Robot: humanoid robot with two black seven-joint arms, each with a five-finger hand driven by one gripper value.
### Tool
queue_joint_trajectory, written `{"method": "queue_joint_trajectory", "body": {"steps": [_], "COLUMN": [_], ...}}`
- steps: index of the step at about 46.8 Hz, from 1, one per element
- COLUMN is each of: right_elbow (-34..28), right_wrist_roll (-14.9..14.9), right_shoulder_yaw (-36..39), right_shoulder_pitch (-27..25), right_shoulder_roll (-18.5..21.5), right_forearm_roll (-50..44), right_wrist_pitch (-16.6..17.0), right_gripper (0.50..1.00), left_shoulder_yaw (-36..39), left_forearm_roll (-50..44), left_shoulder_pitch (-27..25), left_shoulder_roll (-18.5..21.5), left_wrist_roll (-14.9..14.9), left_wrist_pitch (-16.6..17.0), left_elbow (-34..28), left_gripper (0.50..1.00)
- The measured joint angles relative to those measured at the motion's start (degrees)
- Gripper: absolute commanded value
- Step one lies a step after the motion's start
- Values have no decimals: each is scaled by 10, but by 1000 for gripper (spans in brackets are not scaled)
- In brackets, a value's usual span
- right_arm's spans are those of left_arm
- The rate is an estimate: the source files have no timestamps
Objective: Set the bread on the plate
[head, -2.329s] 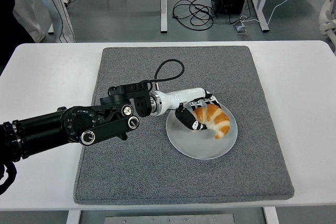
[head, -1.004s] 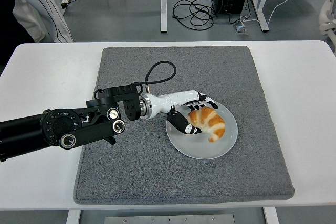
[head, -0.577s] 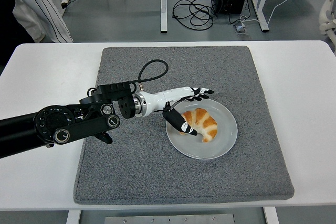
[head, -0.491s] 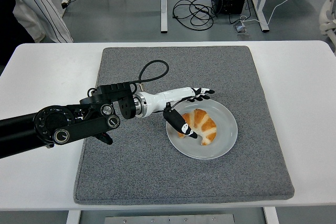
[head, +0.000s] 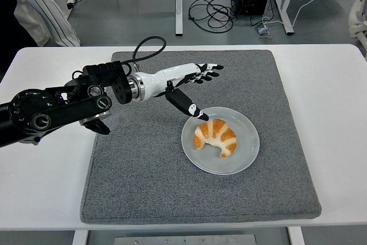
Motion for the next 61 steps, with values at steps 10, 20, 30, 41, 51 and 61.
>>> {"method": "queue_joint_trajectory", "body": {"steps": [10, 20, 30, 41, 51, 61], "right_elbow": [0, 0, 0, 0, 0, 0], "right_wrist_roll": [0, 0, 0, 0, 0, 0], "right_shoulder_yaw": [0, 0, 0, 0, 0, 0], "right_shoulder_pitch": [0, 0, 0, 0, 0, 0], "right_shoulder_roll": [0, 0, 0, 0, 0, 0], "right_forearm_roll": [0, 0, 0, 0, 0, 0], "right_wrist_pitch": [0, 0, 0, 0, 0, 0], "right_gripper": [1000, 1000, 1000, 1000, 1000, 1000], "left_shoulder_yaw": [-47, -84, -117, -149, -152, -188], "left_forearm_roll": [-11, -68, -115, -174, -269, -311], "left_shoulder_pitch": [-6, -5, 1, 4, 11, 31], "left_shoulder_roll": [38, 75, 90, 106, 107, 109], "left_wrist_roll": [0, -1, -3, -4, -5, -7], "left_wrist_pitch": [-3, -13, -27, -27, -27, -27], "left_elbow": [4, 28, 78, 112, 149, 178], "left_gripper": [981, 981, 981, 983, 983, 986]}}
